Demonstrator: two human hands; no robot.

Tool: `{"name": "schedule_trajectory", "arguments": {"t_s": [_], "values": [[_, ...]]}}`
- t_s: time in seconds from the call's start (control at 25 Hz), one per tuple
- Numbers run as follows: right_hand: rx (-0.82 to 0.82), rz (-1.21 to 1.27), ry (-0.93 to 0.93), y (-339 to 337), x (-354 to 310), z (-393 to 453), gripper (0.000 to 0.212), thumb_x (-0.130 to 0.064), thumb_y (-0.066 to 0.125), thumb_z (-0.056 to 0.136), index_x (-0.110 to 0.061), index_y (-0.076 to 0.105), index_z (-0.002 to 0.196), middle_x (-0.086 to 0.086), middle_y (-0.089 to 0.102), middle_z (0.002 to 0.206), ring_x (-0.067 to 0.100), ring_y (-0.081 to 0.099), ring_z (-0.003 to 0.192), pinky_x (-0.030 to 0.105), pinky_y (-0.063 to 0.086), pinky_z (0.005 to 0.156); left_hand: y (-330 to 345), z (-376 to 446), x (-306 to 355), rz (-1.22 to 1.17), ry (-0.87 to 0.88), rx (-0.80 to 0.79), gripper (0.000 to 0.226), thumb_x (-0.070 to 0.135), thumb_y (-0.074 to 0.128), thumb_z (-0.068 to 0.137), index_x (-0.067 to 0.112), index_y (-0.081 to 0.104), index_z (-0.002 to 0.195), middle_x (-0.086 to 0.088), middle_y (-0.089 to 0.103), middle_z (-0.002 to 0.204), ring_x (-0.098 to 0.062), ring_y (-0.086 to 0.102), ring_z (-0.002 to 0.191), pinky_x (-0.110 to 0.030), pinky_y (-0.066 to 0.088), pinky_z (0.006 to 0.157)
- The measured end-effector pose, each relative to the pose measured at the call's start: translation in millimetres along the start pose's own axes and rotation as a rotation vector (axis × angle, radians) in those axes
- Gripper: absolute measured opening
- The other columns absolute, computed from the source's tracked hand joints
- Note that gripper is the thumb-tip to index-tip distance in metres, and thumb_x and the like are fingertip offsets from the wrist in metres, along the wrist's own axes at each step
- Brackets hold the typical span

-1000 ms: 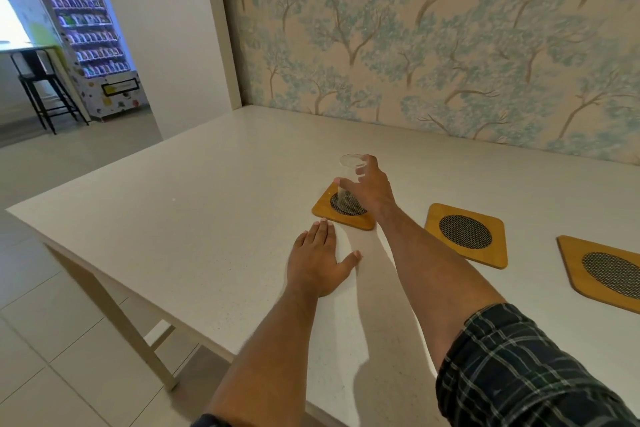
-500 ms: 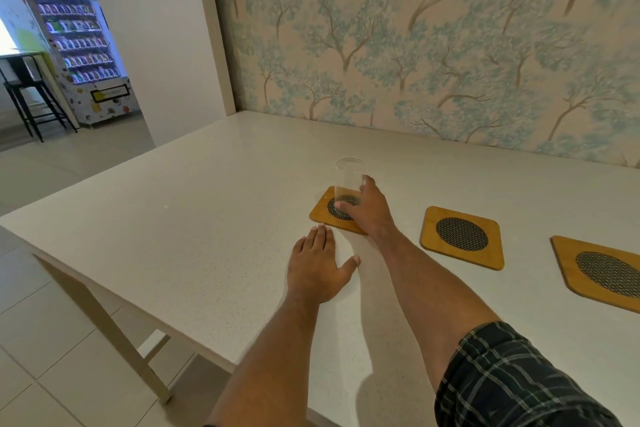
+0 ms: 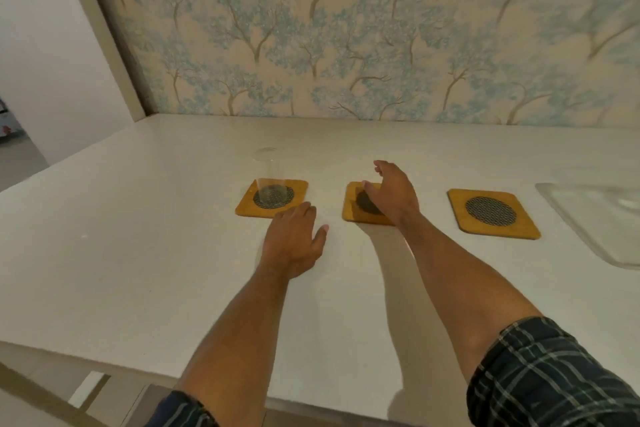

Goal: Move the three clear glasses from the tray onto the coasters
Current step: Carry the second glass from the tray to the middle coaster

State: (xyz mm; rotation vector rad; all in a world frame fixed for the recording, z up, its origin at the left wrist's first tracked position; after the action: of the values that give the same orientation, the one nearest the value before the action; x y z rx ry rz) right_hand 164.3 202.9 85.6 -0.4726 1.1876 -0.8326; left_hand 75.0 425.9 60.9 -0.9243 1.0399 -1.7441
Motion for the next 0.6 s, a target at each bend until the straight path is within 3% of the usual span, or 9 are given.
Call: {"name": "schedule_trajectory", "arguments": {"t_s": [0.28, 0.6], "values": [[0.104, -0.293, 0.024, -88, 80, -26, 0.063, -0.039, 0.063, 0.094, -0.012, 0.045, 0.147, 0.012, 0.051, 0.146, 0.030, 0.049, 0.131, 0.042, 0.040, 0.106, 42, 39, 126, -0.141, 0.227, -0.100, 0.074, 0.057, 0.035, 0.102, 0.011, 0.027, 0.159, -0.009, 0.030, 0.165, -0.025, 0.027, 0.151, -0.040, 0.022, 0.121], [0.258, -0.411, 0.194, -196, 163, -58, 0.059, -0.034, 0.064, 0.091, -0.012, 0.049, 0.144, 0.011, 0.056, 0.140, 0.031, 0.053, 0.123, 0.043, 0.044, 0.098, 73, 62, 257, -0.261, 0.382, -0.158, 0.078, 0.062, 0.026, 0.102, 0.012, 0.017, 0.162, -0.007, 0.018, 0.169, -0.020, 0.014, 0.155, -0.035, 0.012, 0.122]]}}
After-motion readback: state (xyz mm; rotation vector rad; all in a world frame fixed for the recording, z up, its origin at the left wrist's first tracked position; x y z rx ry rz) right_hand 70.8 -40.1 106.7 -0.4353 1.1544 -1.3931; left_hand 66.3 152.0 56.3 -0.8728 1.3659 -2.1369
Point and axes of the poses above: each hand's wrist, its own z-axis towards the middle knuckle, its own y-axis out of the palm, x = y × z, the point moved 6 cm from there along z, towards the middle knuckle
